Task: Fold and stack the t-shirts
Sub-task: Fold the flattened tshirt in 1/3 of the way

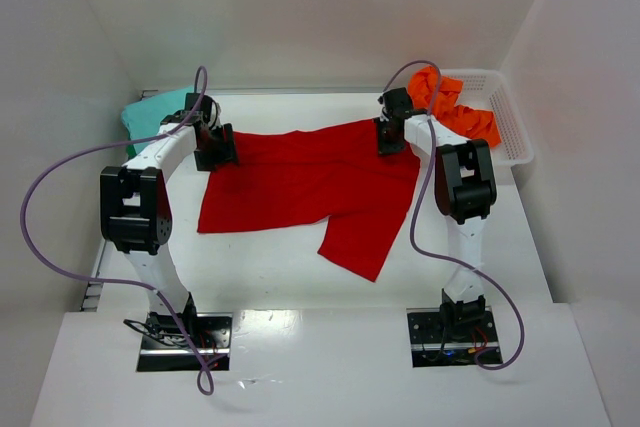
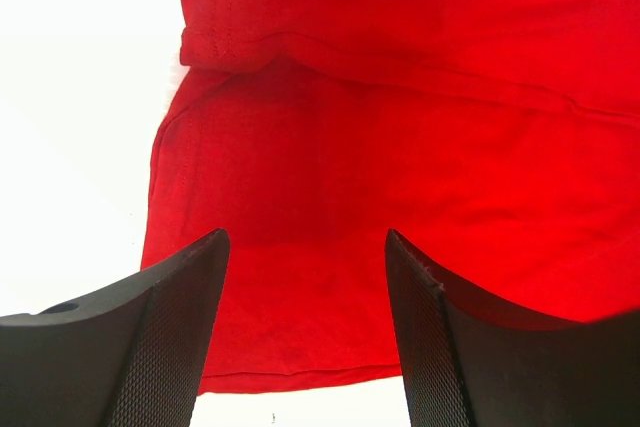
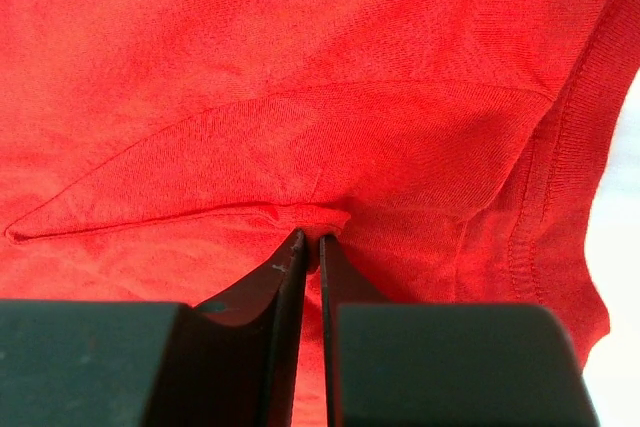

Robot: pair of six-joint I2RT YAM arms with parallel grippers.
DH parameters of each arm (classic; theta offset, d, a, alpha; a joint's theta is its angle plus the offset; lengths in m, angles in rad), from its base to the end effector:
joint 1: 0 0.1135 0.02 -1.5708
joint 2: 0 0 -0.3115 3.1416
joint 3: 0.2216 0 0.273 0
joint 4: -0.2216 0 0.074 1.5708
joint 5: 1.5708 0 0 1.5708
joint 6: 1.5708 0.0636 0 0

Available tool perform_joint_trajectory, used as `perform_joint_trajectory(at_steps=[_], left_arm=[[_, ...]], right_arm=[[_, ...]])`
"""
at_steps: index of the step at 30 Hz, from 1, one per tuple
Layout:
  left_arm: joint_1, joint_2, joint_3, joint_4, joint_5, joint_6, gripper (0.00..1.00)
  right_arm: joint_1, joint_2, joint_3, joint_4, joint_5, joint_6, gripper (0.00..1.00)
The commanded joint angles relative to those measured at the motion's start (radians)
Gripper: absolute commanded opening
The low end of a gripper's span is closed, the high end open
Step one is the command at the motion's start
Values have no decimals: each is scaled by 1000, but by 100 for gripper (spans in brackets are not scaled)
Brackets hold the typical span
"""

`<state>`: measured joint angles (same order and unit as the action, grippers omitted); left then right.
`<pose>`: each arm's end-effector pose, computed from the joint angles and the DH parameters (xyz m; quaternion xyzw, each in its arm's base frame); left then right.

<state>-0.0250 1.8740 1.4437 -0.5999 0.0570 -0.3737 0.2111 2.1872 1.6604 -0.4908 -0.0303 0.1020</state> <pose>0.4506 -0.0149 0.2363 -0.1596 0.9500 -0.0798 0.2562 0.5205 0.1135 0.1686 -0.0566 0.9602 0.0570 0.2674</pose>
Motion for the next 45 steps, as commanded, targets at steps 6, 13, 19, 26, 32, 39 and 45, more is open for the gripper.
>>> perform_joint_trajectory(at_steps=[6, 13, 19, 26, 32, 39, 45], left_arm=[[0, -47, 21, -9, 14, 24, 72], [0, -56, 11, -9, 23, 24, 72], [0, -56, 1, 9, 58, 24, 72], [0, -47, -8, 28, 79, 33, 72], [0, -65, -17, 28, 89, 33, 72], [0, -75, -17, 28, 98, 33, 72], [0, -84, -17, 28, 107, 33, 72]], right_arm=[[-3, -67, -31, 12, 15, 1, 12], [-3, -239, -198, 61, -115, 60, 16], [85, -348, -362, 107, -188, 120, 19], [168, -425, -461, 116, -177, 162, 22], [178, -474, -510, 43, -130, 185, 50], [142, -630, -533, 30, -2, 212, 88], [33, -692, -542, 72, 59, 242, 83]])
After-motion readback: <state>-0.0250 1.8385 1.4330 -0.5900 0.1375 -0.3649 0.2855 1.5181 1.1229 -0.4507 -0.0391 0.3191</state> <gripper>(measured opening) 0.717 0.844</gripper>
